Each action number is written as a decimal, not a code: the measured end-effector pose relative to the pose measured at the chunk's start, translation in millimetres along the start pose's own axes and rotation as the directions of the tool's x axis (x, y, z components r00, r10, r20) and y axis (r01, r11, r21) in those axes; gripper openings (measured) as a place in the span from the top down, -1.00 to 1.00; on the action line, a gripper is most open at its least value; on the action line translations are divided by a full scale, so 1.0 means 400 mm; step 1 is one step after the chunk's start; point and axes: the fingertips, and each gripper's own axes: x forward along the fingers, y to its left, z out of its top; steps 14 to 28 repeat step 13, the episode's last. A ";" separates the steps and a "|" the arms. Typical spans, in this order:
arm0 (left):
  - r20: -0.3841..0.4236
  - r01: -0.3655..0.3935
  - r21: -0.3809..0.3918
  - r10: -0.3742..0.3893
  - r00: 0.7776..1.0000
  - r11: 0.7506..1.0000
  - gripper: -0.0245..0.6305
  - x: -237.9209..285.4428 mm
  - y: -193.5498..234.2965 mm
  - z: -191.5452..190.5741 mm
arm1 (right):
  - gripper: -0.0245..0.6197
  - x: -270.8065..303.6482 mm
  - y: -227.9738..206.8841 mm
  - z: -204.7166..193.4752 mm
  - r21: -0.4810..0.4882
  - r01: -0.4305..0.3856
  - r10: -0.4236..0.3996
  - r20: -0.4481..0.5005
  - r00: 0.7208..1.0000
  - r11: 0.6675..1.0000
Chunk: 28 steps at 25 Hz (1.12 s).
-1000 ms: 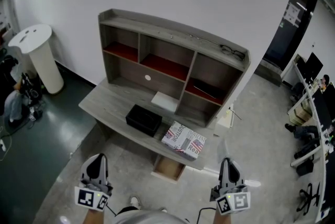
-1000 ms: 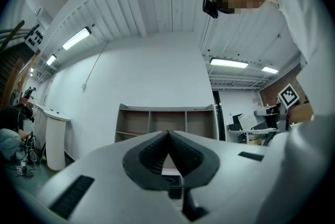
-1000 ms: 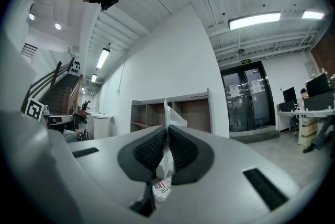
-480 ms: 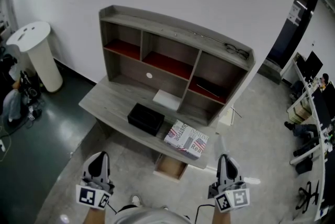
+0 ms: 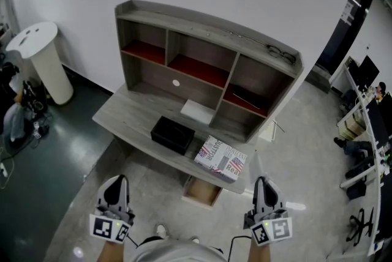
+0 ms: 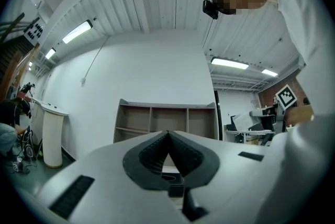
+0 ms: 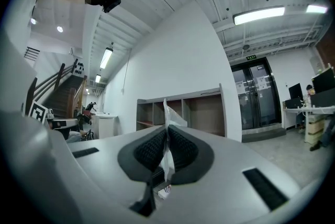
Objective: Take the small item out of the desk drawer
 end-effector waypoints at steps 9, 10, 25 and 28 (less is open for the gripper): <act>-0.012 -0.004 -0.012 0.004 1.000 1.000 0.87 -0.005 -0.003 -0.016 | 0.85 -0.001 0.001 -0.007 -0.004 0.001 -0.001 -0.010 1.000 1.000; -0.014 -0.005 -0.013 0.004 1.000 1.000 0.87 -0.006 -0.003 -0.019 | 0.85 -0.003 0.002 -0.010 -0.004 0.001 -0.001 -0.010 1.000 1.000; -0.017 -0.007 -0.012 0.007 1.000 1.000 0.87 -0.012 -0.003 -0.025 | 0.85 -0.009 0.004 -0.019 -0.003 0.002 -0.002 -0.012 1.000 1.000; -0.017 -0.007 -0.012 0.007 1.000 1.000 0.87 -0.012 -0.003 -0.025 | 0.85 -0.009 0.004 -0.019 -0.003 0.002 -0.002 -0.012 1.000 1.000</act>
